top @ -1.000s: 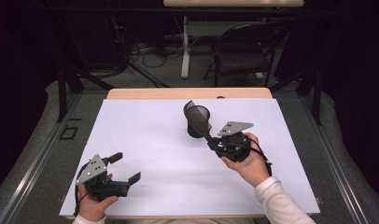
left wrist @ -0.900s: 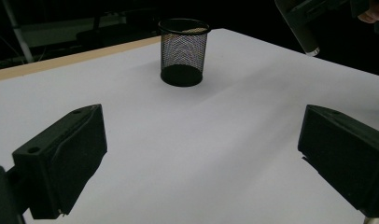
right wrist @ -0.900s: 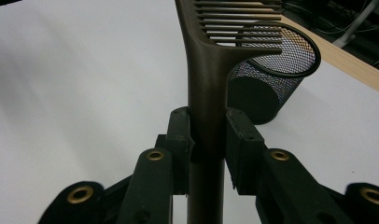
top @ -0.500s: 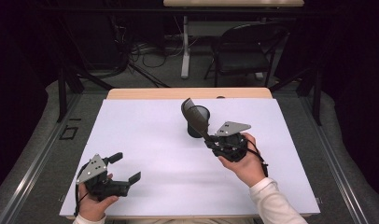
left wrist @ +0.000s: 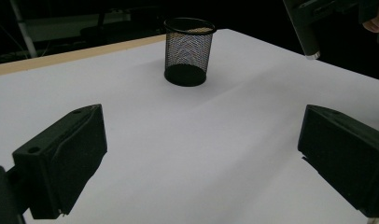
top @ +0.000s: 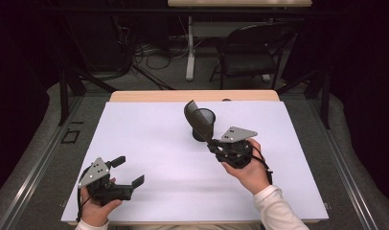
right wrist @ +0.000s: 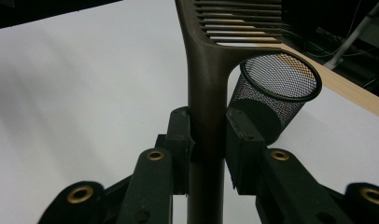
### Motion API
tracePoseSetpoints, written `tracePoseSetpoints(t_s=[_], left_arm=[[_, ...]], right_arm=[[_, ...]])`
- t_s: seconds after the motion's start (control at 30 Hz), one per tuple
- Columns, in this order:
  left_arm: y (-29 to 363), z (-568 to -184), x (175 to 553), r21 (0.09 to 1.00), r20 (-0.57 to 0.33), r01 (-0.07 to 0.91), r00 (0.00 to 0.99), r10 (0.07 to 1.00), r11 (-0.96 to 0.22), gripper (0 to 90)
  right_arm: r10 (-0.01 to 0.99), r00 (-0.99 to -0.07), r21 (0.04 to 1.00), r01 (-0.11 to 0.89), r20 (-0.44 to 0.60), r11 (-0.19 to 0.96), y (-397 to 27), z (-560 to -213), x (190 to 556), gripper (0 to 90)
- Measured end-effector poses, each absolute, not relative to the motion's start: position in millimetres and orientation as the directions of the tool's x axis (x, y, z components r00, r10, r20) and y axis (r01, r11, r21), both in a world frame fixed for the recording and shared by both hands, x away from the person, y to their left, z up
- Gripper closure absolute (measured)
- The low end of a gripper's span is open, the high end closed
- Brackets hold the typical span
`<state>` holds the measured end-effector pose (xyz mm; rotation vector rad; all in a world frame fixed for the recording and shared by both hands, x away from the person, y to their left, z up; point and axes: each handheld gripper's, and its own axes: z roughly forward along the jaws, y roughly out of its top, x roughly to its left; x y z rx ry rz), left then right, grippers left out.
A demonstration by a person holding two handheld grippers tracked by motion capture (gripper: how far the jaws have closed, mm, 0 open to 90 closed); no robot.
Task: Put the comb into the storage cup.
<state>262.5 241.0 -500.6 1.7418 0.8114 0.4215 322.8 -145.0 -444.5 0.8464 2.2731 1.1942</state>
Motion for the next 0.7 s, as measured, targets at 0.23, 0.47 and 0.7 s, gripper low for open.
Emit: tracePoseSetpoints(t_s=[0.23, 0.47, 0.7], left_arm=[[237.3, -495.9, 265.8, 0.937, -0.123, 0.315, 0.707, 0.696, -0.154, 1.4], [230.0, -487.1, 271.4, 0.932, -0.142, 0.334, 0.697, 0.703, -0.142, 3.4], [220.2, -473.3, 279.4, 0.935, -0.122, 0.316, 0.711, 0.693, -0.159, 5.3]], right_arm=[[0.686, -0.719, 0.844, 0.295, -0.113, 0.449, -143.0, -446.2, 319.7, 73.1], [0.693, -0.712, 0.851, 0.290, -0.114, 0.438, -143.6, -448.9, 319.3, 73.1], [0.693, -0.710, 0.856, 0.278, -0.123, 0.437, -140.9, -451.3, 317.1, 73.1]])
